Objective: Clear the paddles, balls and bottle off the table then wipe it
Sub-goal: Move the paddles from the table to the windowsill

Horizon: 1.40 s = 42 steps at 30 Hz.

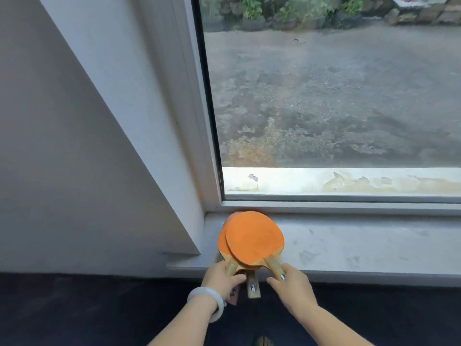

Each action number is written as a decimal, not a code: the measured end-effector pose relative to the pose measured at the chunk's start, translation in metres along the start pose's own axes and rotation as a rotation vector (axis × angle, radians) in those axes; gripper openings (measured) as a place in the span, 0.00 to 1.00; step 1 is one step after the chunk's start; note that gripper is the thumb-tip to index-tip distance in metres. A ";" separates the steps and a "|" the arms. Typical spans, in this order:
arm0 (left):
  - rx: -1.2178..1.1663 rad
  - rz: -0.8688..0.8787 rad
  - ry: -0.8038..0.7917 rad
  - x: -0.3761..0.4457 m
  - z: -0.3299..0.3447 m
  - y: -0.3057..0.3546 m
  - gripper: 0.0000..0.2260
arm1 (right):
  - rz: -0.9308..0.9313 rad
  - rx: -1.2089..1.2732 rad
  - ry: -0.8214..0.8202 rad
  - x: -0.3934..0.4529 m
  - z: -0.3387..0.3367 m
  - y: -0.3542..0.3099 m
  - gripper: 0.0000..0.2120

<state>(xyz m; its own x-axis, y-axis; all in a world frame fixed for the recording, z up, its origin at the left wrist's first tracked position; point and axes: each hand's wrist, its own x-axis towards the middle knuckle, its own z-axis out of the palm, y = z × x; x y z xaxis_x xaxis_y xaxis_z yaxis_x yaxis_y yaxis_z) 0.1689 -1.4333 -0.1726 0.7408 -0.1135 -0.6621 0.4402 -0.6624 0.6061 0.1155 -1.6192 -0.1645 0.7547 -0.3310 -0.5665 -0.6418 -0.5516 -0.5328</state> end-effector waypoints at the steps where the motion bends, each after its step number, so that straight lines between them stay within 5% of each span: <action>1: -0.006 -0.004 0.004 0.003 0.002 -0.001 0.08 | -0.009 -0.005 -0.002 0.003 0.001 0.000 0.06; 15: 0.005 -0.015 0.027 0.014 -0.008 -0.019 0.13 | -0.094 0.049 -0.187 0.023 0.032 0.002 0.09; 29: 0.061 0.060 0.020 0.006 -0.006 -0.020 0.20 | -0.196 -0.171 -0.285 0.026 0.028 -0.016 0.14; 42: 0.058 0.035 -0.028 0.000 -0.005 -0.012 0.31 | -0.209 -0.256 -0.279 0.026 0.036 -0.030 0.19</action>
<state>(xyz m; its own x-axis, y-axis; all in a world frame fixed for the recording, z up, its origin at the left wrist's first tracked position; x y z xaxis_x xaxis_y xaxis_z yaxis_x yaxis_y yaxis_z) 0.1663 -1.4216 -0.1775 0.7405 -0.1576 -0.6533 0.3832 -0.6996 0.6031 0.1498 -1.5838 -0.1862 0.7763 0.0087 -0.6302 -0.3978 -0.7688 -0.5006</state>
